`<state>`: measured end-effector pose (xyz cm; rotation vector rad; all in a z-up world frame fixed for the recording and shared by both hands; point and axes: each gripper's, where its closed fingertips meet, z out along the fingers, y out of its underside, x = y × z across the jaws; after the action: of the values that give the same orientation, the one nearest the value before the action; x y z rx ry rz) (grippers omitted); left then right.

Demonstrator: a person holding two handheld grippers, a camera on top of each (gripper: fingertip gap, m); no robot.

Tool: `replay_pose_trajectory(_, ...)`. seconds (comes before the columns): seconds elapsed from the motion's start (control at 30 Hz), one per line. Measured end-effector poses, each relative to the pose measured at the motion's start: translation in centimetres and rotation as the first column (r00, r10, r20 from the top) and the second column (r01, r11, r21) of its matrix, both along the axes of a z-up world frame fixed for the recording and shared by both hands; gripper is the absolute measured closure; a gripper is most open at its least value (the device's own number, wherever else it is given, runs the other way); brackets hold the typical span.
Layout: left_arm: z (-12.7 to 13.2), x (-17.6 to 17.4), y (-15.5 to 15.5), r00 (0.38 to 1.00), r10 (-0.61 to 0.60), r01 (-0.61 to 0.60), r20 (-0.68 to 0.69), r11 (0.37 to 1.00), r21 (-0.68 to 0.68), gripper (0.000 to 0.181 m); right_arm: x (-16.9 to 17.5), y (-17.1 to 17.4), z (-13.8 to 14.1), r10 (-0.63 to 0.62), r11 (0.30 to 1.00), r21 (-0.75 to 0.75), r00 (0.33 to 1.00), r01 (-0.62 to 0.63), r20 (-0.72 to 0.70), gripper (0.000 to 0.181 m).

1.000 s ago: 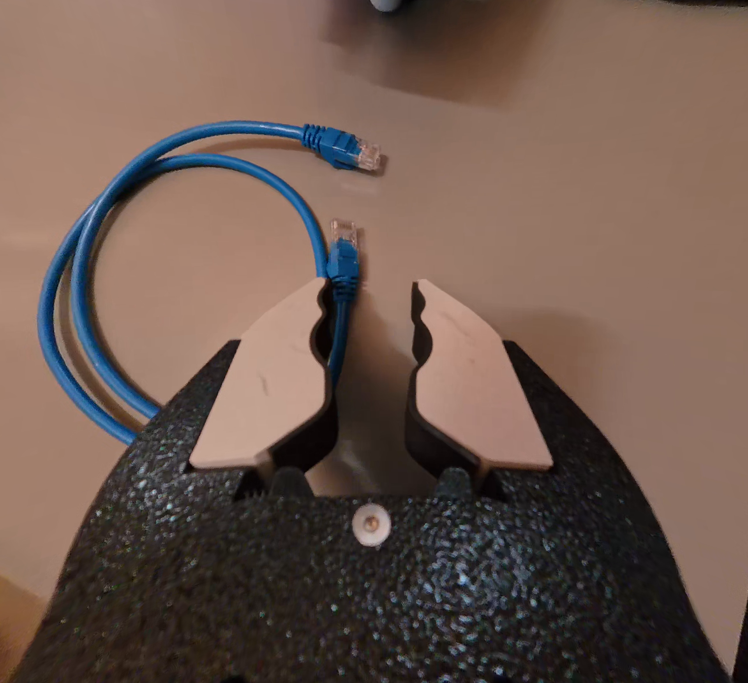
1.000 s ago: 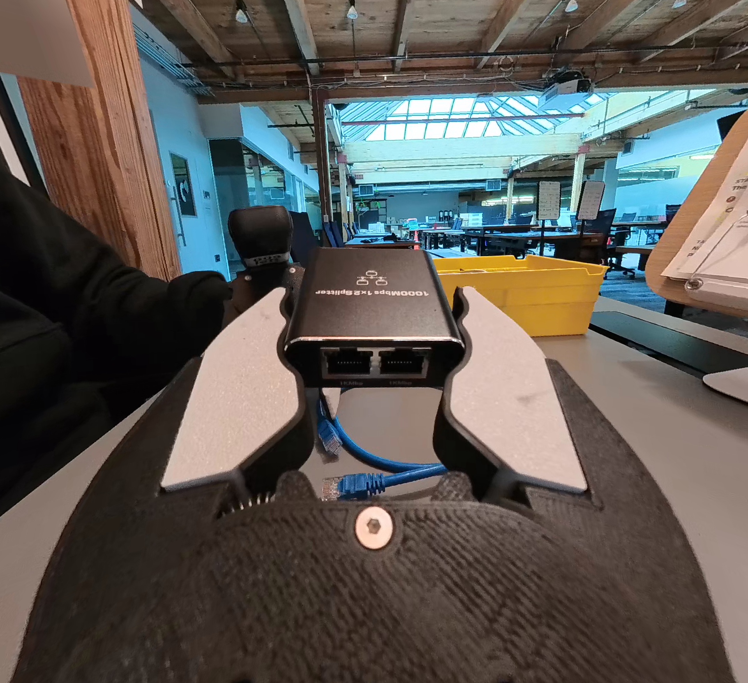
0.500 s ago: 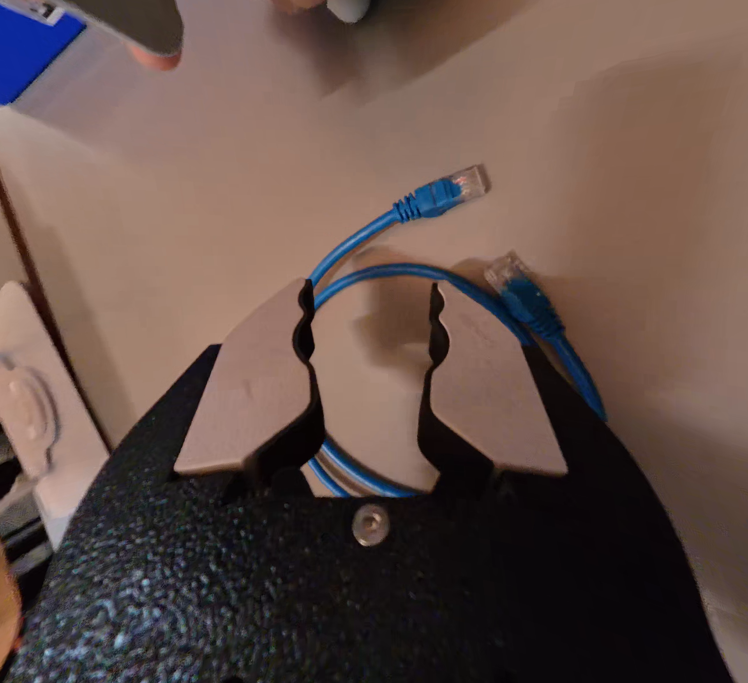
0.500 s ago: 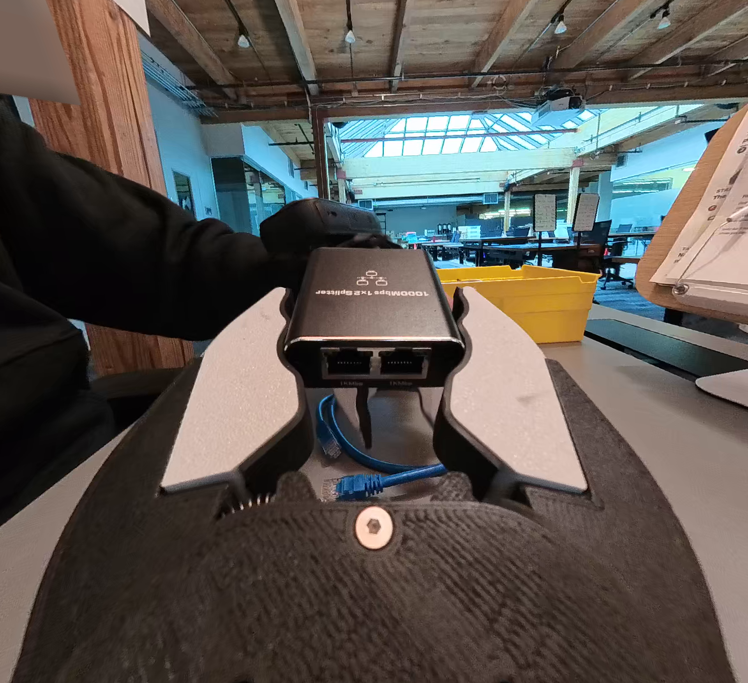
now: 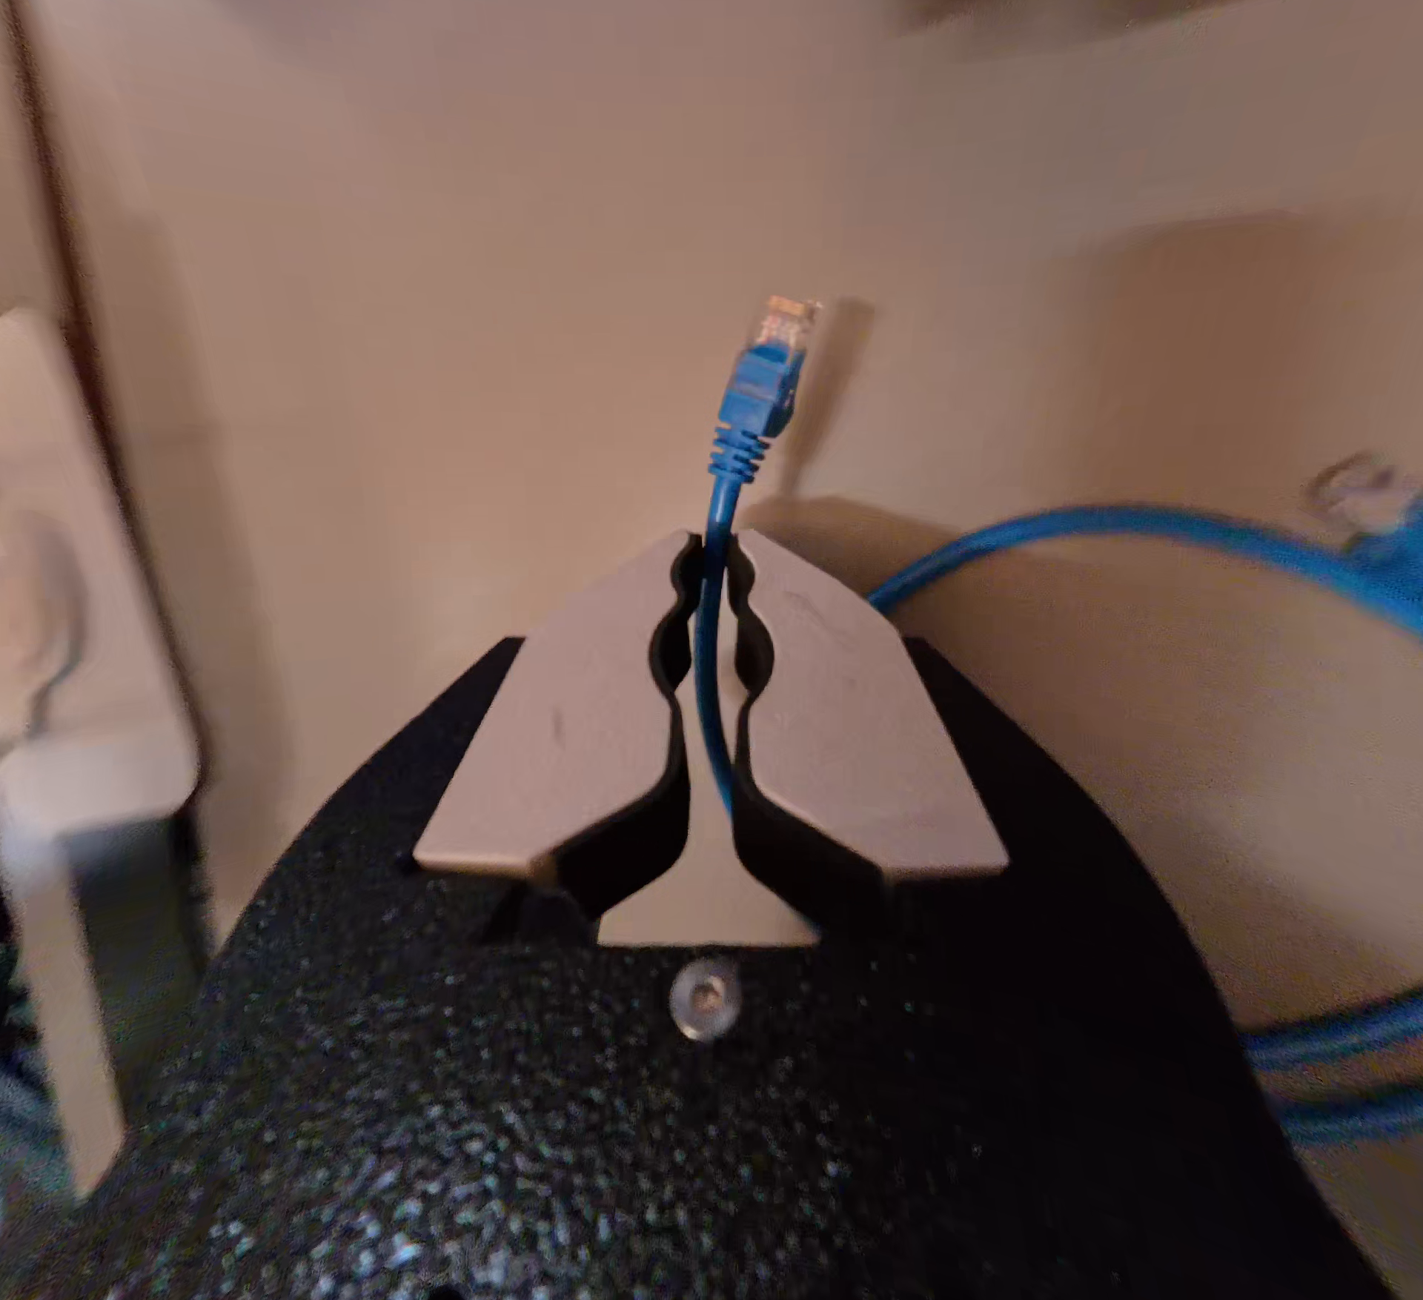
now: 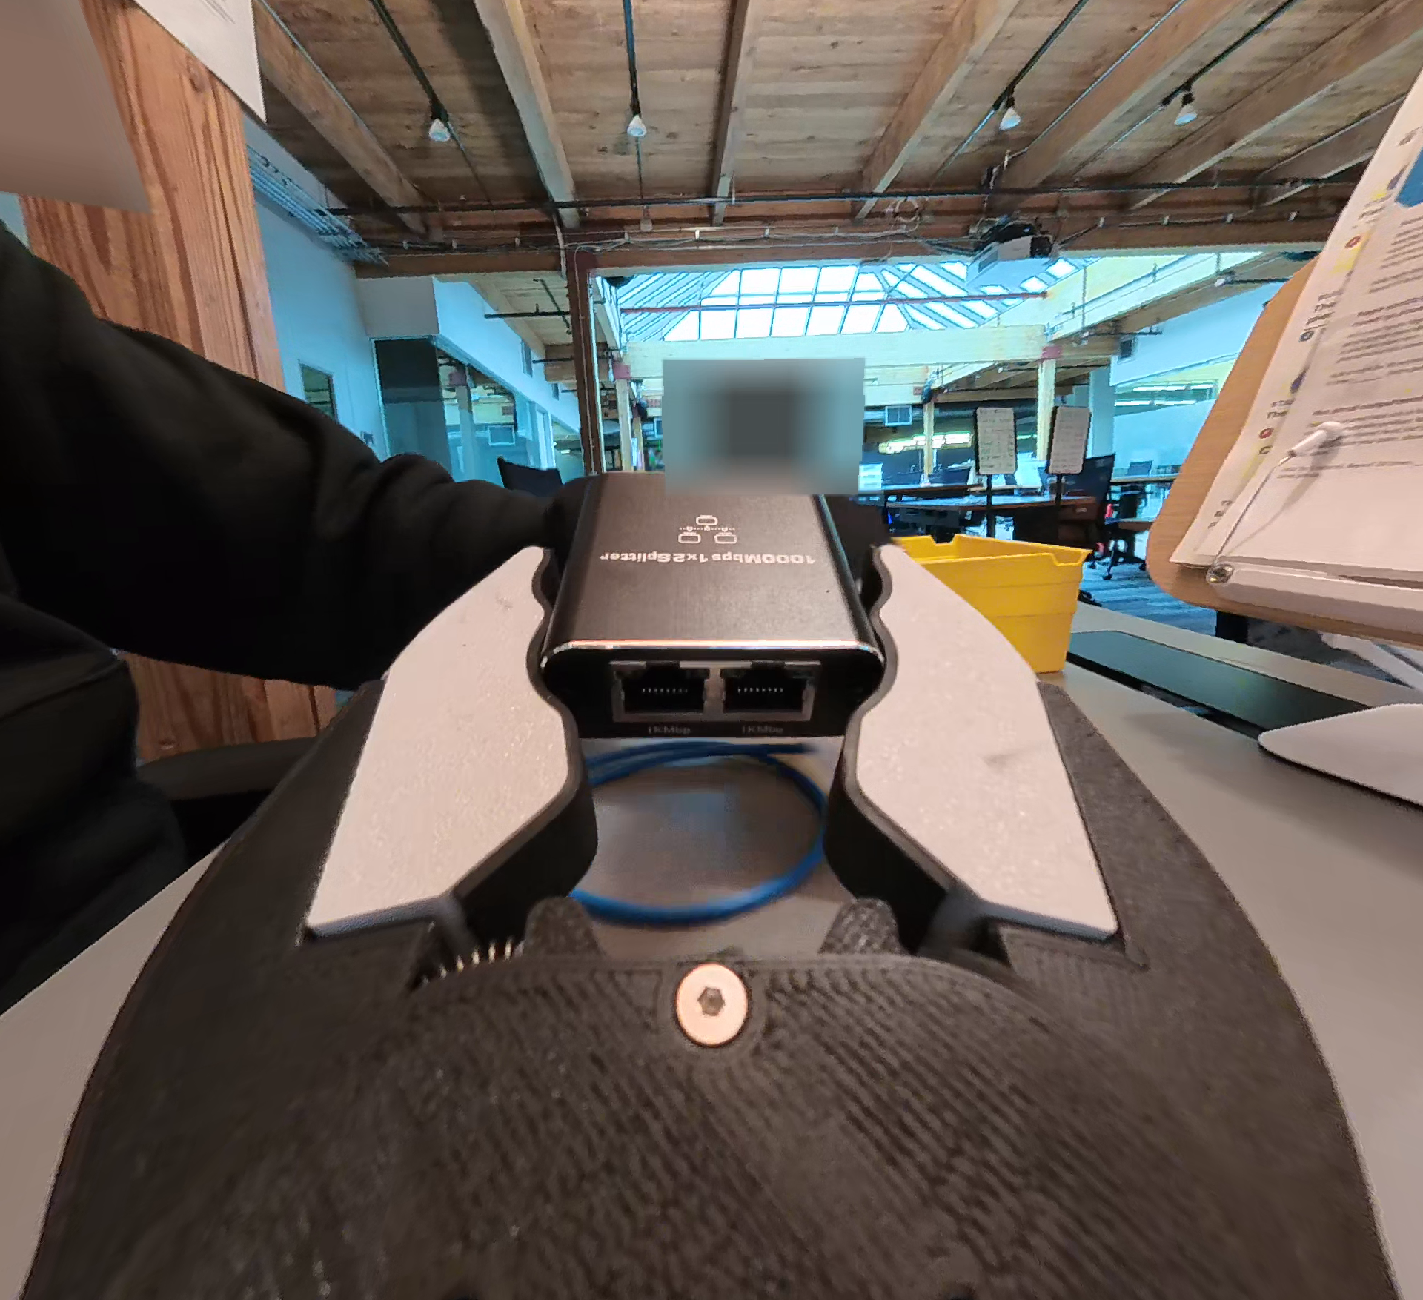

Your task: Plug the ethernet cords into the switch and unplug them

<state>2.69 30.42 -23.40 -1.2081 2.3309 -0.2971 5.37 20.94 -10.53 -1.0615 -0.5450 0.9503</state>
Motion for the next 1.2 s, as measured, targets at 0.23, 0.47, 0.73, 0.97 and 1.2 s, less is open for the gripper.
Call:
replay_pose_trajectory(0.23,12.2,-1.9,9.3,0.845,0.336,-0.415,0.416,0.903,0.112,0.176,-0.3,0.0,-0.1,0.002,1.0,-0.003,1.0,-0.002,0.016,0.107)
replay_pose_trajectory(0.47,23.4,-7.8,9.2,0.554,0.19,-0.721,0.811,0.596,0.353,0.176,-0.5,0.2,-0.4,-0.008,1.0,-0.004,0.999,0.008,0.034,0.108)
replay_pose_trajectory(0.73,8.3,-6.9,-4.0,0.857,0.163,-0.356,0.489,0.872,0.334,0.176,-0.4,0.3,-0.4,-0.018,1.0,-0.004,0.999,0.019,0.034,0.107)
replay_pose_trajectory(0.97,-0.8,-7.4,-9.9,0.969,0.204,-0.201,0.139,0.979,-0.033,0.176,-0.9,0.2,-0.8,-0.004,1.0,-0.011,0.998,0.005,0.063,0.107)
replay_pose_trajectory(1.2,-2.0,-6.6,-9.9,0.969,0.23,-0.209,0.086,0.957,-0.202,0.176,-0.9,0.1,-0.8,-0.006,1.0,-0.012,0.998,0.007,0.063,0.107)
